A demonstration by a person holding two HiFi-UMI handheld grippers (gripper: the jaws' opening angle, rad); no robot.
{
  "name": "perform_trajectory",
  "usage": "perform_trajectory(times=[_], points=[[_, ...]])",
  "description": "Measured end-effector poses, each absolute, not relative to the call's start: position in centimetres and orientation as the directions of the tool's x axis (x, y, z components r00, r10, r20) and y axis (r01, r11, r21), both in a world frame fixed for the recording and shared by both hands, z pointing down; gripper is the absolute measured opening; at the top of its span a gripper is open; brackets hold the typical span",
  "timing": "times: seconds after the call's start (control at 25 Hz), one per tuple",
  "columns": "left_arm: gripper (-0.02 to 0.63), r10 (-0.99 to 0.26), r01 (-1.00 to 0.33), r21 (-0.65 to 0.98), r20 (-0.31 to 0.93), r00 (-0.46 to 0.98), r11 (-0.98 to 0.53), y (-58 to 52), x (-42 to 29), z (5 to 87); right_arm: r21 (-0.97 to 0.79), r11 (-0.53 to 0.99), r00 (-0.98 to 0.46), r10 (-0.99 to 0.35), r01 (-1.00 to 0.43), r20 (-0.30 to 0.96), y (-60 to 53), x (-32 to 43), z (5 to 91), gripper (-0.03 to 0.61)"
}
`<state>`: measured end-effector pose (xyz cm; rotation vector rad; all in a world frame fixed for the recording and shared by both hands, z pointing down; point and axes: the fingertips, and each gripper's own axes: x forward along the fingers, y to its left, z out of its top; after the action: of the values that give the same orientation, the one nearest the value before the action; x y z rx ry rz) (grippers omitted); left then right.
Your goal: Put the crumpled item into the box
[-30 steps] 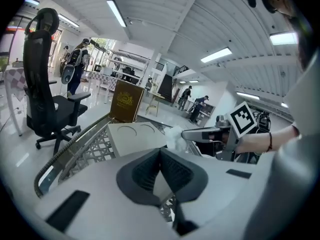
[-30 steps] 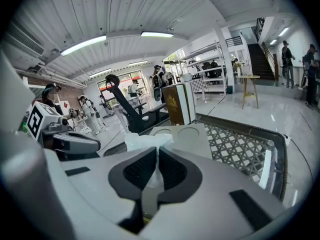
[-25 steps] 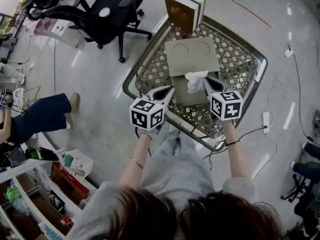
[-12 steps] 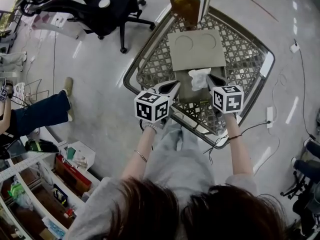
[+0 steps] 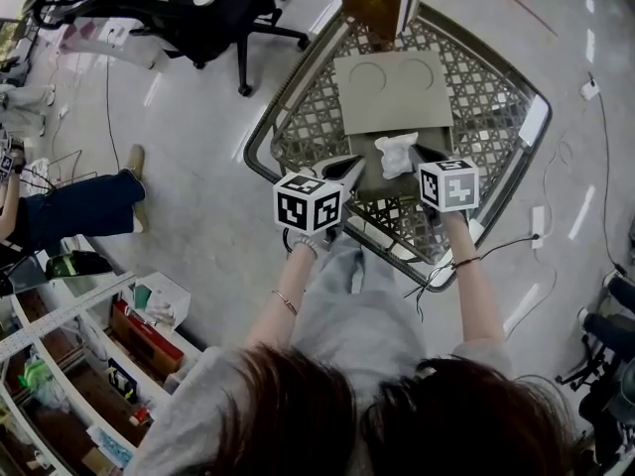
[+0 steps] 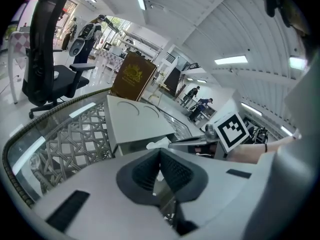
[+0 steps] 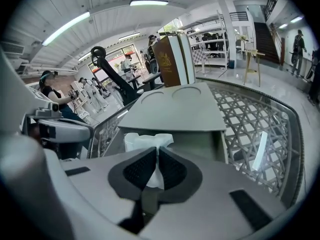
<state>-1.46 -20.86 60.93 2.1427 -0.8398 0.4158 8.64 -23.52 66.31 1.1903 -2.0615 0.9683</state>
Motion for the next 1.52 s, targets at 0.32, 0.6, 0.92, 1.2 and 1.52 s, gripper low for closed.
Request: perform_trajectory(times=[0.32, 0.6, 0.92, 1.2, 1.52], points=[[0.017, -0.412, -0.682, 0.561, 0.544, 0.731, -0.469, -20.7, -1.2, 61.6, -0.320, 0.306, -0.431, -0.444, -0.897, 0.785, -23.5, 8.9, 67.3, 0.037], [0.017, -0.403, -0.682, 0.567, 0.550, 0.731, -0.463, -20.4, -1.4, 62.0, -0.315, 0.275, -0.409, -0.426, -0.908, 0.807, -23.6, 9.0, 67.6, 0.037], [0.017, -0.404, -0.679, 0.571, 0.547, 0.733, -0.461, -20.3, -1.3, 61.9, -0.305, 0.251, -0.387, -0.423, -0.919, 0.819, -23.8, 9.3, 67.9, 0.037], [0.017, -0.413, -0.680, 0.571, 0.540, 0.733, -0.460, -20.3, -1.4, 61.5, -0.305, 0.221, -0.373, -0.426, -0.926, 0.824, -23.8, 9.5, 67.9, 0.074], [0.017, -0.429, -0.676, 0.567, 0.522, 0.737, -0.470, -20.5, -1.5, 60.6, -0.333, 0.189, -0.383, -0.454, -0.924, 0.804, -23.4, 10.1, 66.9, 0.092]])
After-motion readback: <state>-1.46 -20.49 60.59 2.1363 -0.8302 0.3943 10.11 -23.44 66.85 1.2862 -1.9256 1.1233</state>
